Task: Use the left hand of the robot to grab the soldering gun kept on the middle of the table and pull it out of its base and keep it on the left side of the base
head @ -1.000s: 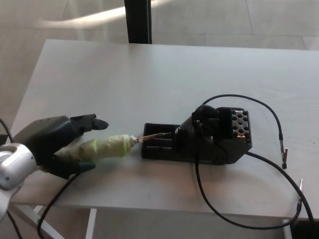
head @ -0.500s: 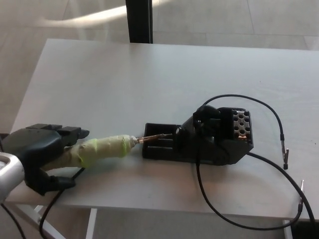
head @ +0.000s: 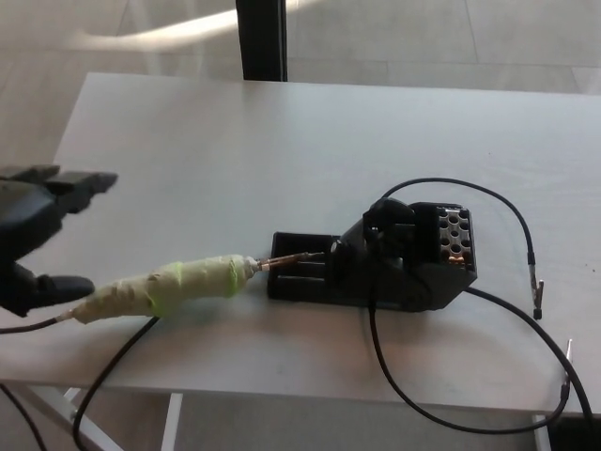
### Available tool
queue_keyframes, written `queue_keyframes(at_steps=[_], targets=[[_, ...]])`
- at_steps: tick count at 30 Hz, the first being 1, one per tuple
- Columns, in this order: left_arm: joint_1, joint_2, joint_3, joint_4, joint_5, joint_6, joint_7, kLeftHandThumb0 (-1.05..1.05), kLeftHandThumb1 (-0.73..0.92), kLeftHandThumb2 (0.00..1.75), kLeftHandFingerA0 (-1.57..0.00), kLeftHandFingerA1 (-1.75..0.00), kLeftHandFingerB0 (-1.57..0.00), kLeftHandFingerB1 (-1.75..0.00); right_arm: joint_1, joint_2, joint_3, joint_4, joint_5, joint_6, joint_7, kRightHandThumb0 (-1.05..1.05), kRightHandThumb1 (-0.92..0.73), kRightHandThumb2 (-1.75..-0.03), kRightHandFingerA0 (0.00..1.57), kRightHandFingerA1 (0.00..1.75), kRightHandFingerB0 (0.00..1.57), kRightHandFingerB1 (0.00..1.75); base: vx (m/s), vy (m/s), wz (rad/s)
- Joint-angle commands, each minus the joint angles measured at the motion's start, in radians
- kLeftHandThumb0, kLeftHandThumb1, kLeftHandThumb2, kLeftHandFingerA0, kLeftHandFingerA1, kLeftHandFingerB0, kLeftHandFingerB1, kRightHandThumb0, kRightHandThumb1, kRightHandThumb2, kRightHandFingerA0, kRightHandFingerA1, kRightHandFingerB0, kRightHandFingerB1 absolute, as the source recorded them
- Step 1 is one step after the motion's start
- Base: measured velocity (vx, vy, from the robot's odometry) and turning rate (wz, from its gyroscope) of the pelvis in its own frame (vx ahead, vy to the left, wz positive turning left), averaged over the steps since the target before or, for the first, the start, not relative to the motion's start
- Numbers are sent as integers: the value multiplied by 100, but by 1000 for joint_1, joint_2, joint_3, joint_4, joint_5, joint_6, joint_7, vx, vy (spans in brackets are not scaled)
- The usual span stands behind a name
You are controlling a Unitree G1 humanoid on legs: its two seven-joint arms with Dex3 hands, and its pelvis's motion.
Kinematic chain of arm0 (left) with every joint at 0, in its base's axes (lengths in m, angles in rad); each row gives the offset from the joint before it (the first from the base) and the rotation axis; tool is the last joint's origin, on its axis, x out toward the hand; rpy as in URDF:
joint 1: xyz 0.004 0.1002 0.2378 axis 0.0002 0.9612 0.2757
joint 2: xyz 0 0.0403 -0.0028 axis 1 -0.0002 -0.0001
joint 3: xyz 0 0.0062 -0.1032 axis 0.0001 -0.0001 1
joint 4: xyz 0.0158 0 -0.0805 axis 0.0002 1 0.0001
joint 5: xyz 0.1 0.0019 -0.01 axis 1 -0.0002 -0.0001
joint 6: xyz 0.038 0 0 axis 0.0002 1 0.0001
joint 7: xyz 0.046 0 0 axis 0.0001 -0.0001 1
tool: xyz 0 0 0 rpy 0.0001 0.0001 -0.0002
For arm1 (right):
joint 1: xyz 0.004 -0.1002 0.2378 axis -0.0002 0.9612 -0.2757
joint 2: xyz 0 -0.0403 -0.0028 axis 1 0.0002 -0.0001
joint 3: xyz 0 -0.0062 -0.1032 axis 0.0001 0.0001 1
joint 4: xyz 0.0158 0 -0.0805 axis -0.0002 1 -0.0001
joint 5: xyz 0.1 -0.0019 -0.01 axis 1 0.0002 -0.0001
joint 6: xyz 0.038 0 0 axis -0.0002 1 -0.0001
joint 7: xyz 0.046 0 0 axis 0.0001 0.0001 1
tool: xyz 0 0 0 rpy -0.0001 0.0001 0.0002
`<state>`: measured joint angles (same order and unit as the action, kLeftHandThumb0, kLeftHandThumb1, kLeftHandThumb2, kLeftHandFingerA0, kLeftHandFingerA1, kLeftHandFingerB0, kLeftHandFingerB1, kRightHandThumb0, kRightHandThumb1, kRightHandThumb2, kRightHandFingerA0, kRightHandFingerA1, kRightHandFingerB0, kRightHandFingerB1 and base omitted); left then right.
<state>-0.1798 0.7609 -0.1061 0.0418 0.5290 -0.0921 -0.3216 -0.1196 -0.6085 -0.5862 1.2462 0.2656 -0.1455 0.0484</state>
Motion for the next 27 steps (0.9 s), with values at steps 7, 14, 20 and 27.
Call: queue_keyframes(at_steps=[7, 14, 20, 27], targets=[[389, -336, 618, -111, -589, 279, -26, -63, 74, 85, 0, 0, -1, -5, -11, -30, 10, 1, -2, 5, 4, -103, -63, -85, 117, 130, 3, 145, 0, 0, 0], [408, -258, 738, 474, -492, 327, 41, -89, 65, 91, 0, -13, 0, 0, -2, -30, 2, -7, 7, 13, -2, -104, -43, -113, 123, 128, 28, 107, 0, 0, 0], [434, -294, 718, 898, -479, 282, 117, -65, 61, 92, -22, -59, 0, -24, 13, -33, 9, -3, 1, 9, 18, -104, -44, -113, 116, 128, 24, 104, 0, 0, 0], [460, -304, 753, 886, -534, 252, 85, -63, 62, 91, -25, -57, -7, -46, 23, -21, 14, -3, 2, -2, 14, -105, -44, -114, 121, 130, 24, 104, 0, 0, 0]])
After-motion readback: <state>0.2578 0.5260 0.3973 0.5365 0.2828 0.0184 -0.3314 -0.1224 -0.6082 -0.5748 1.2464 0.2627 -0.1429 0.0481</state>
